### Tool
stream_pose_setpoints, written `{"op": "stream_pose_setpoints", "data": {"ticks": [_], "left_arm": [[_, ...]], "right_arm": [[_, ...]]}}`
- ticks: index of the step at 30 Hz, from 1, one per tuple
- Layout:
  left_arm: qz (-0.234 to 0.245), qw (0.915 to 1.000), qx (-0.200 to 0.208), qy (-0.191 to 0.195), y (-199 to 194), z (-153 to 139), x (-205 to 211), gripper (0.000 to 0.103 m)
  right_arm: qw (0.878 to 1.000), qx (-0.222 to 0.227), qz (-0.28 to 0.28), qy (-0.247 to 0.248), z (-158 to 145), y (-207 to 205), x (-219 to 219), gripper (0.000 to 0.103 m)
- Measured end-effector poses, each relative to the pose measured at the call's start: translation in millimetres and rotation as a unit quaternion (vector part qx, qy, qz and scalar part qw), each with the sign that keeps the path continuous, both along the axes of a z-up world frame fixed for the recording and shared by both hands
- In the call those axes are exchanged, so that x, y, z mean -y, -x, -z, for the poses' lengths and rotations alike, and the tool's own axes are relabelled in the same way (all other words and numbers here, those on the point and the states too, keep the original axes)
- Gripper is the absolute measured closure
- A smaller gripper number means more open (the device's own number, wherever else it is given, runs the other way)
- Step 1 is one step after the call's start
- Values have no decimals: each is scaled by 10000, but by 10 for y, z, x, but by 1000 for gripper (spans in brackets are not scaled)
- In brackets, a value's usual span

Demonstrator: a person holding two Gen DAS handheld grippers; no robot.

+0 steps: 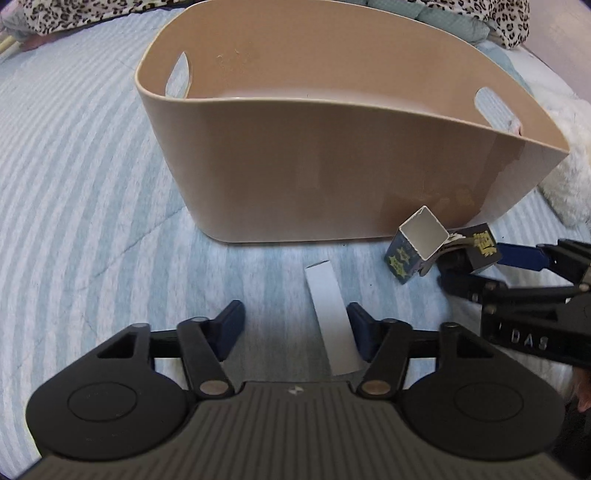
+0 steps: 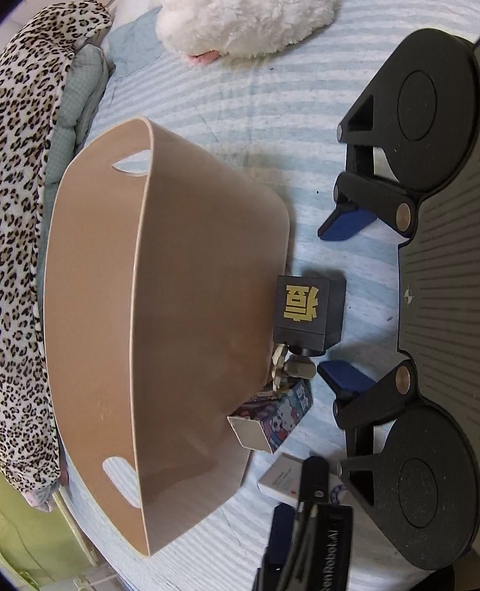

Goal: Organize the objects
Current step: 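Grasp the white box with the left gripper while the right grasps the black box, then carry both boxes over the basket and open both grippers to drop them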

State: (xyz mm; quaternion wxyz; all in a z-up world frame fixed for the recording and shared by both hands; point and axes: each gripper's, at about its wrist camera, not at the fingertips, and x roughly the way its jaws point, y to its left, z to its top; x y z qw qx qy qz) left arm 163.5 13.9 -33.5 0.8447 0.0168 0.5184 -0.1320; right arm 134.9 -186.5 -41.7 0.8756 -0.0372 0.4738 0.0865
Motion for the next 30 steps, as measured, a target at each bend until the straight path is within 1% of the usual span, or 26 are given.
{"op": "stream_pose_setpoints", "data": {"ticks": [1,2,3,4,5,6,10,16,19,25,30], "left_arm": [[18,10000,23,-17,5,-7,1,53],[33,10000,38,-20,10,-14,-1,63],[45,10000,41,-15,14,-19,-5,67],[51,10000,41,-13,18,-22,-10,75],[49,10000,44,-22,24,-26,-16,84],[27,10000,50,-46,31,-32,-21,86],[22,10000,87,-39,42,-64,-62,87],[143,9995,221,-185,105,-133,-25,88],[158,9994,281,-158,127,-173,28,87],[271,9981,555,-32,215,-397,63,88],[422,9961,771,-4,315,-562,118,88]], "right_arm": [[10000,11,-12,-14,7,-6,5,40],[10000,17,-20,-38,10,-7,7,45],[10000,7,-33,-81,6,-4,4,49],[9999,-7,-42,-108,2,-2,-3,58],[9999,10,-34,-116,-7,10,-6,61],[9999,21,-47,-106,-15,22,-12,62],[9999,33,-95,-41,-29,55,-20,62],[9999,-4,-122,-31,-88,163,-12,62],[9999,103,-135,-13,-163,239,13,62],[9989,444,-143,-87,-376,376,115,62],[9973,689,-72,-255,-548,426,249,62]]}}
